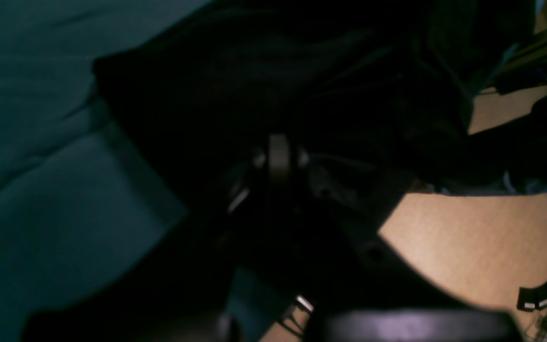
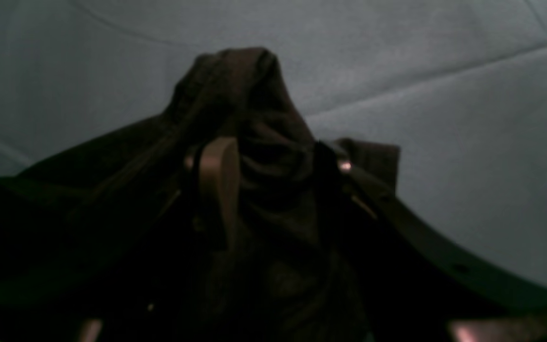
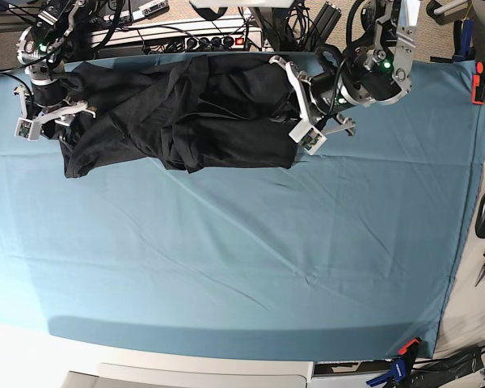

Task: Fold the T-shirt properly
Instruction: 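Drag the held cloth back toward the shirt's end with the left gripper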

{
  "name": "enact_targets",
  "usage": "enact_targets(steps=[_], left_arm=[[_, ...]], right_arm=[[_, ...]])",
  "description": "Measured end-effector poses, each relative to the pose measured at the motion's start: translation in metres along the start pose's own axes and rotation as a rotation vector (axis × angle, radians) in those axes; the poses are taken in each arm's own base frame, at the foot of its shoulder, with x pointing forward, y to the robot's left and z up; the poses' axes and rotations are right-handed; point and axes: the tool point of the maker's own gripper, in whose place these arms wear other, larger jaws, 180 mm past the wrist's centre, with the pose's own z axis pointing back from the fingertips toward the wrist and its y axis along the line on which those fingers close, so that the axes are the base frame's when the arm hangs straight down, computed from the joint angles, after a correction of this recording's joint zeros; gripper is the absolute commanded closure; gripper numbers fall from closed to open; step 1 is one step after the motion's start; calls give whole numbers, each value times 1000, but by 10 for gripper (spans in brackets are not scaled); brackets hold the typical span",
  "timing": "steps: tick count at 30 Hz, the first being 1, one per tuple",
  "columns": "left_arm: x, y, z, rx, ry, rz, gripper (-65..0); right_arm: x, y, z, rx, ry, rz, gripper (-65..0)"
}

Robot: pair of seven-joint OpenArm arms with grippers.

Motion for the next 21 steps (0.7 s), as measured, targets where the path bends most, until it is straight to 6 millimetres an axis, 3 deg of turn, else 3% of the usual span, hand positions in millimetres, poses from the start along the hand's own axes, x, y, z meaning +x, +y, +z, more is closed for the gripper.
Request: enact_targets(steps=[8,16,21], left_arm=[[-11,-3,-17,-31,2,90,0],[-11,-1,-22,-30,-12,131,0],[-30,2,-35,-32,26,197,0]], right_arm=[[6,-3,-1,1,-6,25,-262],[6,-4,-1,0,-7,27,-262],[6,-3,-1,0,-7,28,-262]])
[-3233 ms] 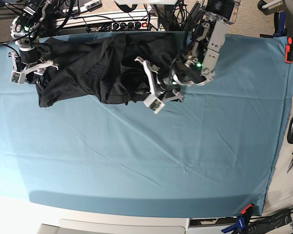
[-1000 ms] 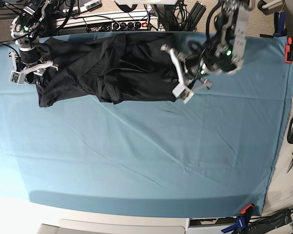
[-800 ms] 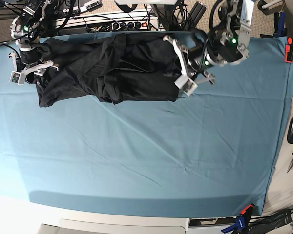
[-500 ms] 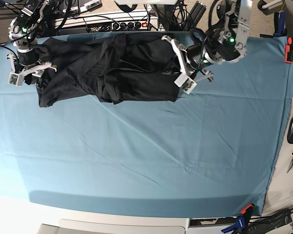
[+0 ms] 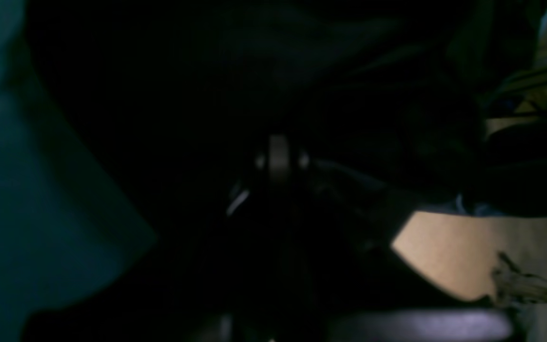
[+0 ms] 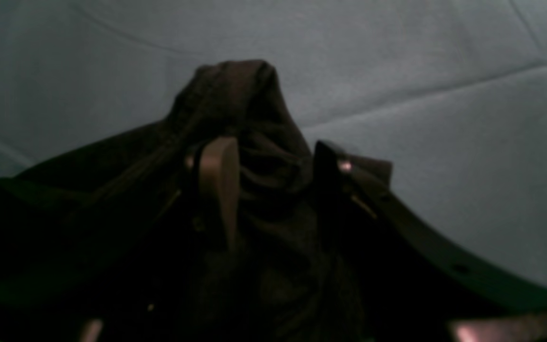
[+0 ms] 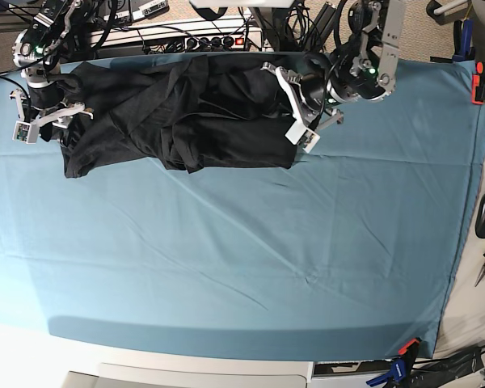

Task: Fold the T-shirt properly
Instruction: 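Drag the held cloth back toward the shirt's end with the left gripper, then move the left gripper along the shirt and grasp cloth near its middle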

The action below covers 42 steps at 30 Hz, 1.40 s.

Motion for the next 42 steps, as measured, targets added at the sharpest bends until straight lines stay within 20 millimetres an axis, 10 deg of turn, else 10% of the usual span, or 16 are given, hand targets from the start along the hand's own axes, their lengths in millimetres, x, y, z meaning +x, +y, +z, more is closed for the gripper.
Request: enact_targets(steps=[15,36,42], left_arm=[[5,-14,-19,-6,-3,-44,0],[0,-132,-49,-341,29,-219,0],[29,-95,-32,-161,-6,-252,0]], right_arm=[[1,2,0,9,-6,-12,-262],[1,2,0,12,-7,-15,-262],[1,2,0,12,-7,-15,-262]])
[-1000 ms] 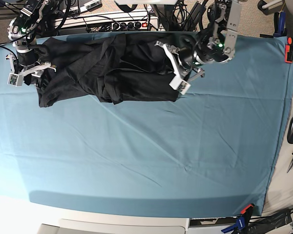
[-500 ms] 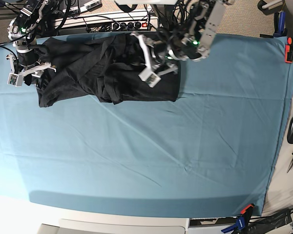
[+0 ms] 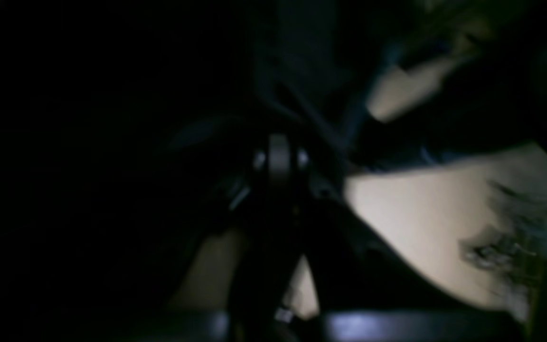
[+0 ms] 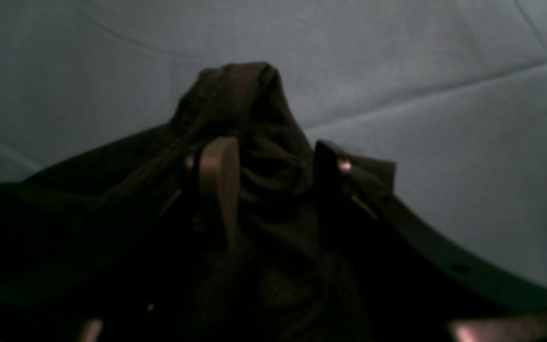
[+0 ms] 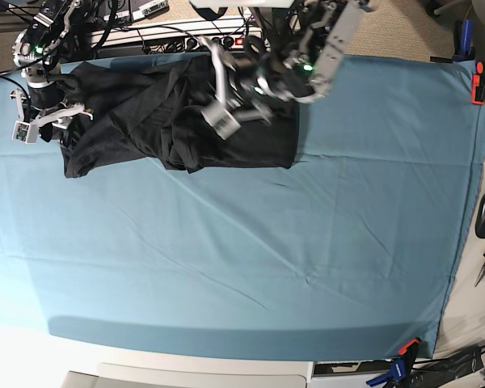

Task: Fold the T-shirt properly
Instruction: 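Move the left gripper along the shirt and grasp cloth near its middle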

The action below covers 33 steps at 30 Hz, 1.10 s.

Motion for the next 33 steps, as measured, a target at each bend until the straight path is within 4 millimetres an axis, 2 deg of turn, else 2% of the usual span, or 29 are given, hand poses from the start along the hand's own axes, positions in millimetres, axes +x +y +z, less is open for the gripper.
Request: enact_targets(steps=[3,6,8,12,17,27,33], left_arm=[[13,18,17,101,-32,-49,0],[9,32,25,147,-18,-59,0],[6,32,26,151,-12,-58,0],[3,26,23,137,-13,-47,0],[-12,42,14,181,15,-43,0],[-28,44,-1,157,23,-3,0],[-38,49,-8,159,31,-12,0]], right_arm=[[0,0,0,0,0,0,-262],[0,0,0,0,0,0,-262],[0,0,0,0,0,0,-262],[0,0,0,1,-1,-2,-262],[0,0,0,2,-1,-2,-262],[1,0,0,2,-3,-2,-262],[8,2,-3,4,-23,-7,-262]])
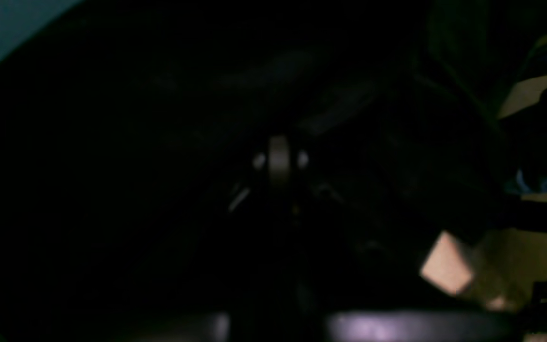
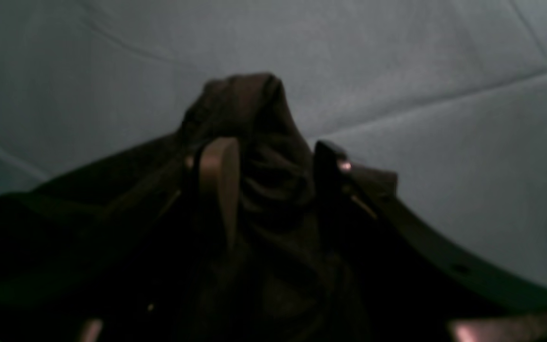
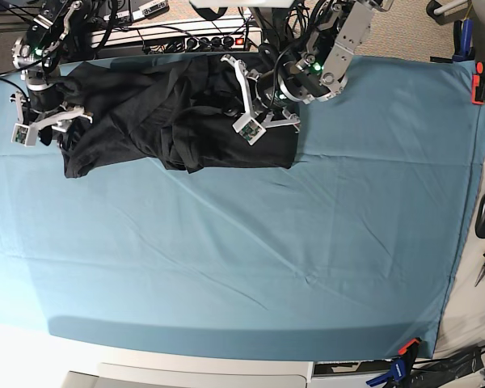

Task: Fold the T-shirt properly
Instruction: 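Move the left gripper along the shirt and grasp cloth near its middle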

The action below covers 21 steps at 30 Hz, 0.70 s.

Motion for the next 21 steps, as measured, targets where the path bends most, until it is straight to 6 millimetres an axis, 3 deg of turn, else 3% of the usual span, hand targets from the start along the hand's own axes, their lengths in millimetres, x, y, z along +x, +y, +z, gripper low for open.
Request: enact_targets(steps=[4,8,15,21], left_arm=[[3,4,-1,6,2,-10,0],[8,-12,-2,-77,-18,78,0],[12,-89,-12,-281,-3,34,0],[9,-129,-15,-408,1,-60,0]], right_arm=[[0,0,0,0,1,0,-262],[0,0,0,1,0,-1,-262],[0,0,0,1,-1,-2,-262],[0,0,0,2,0,-2,-262]])
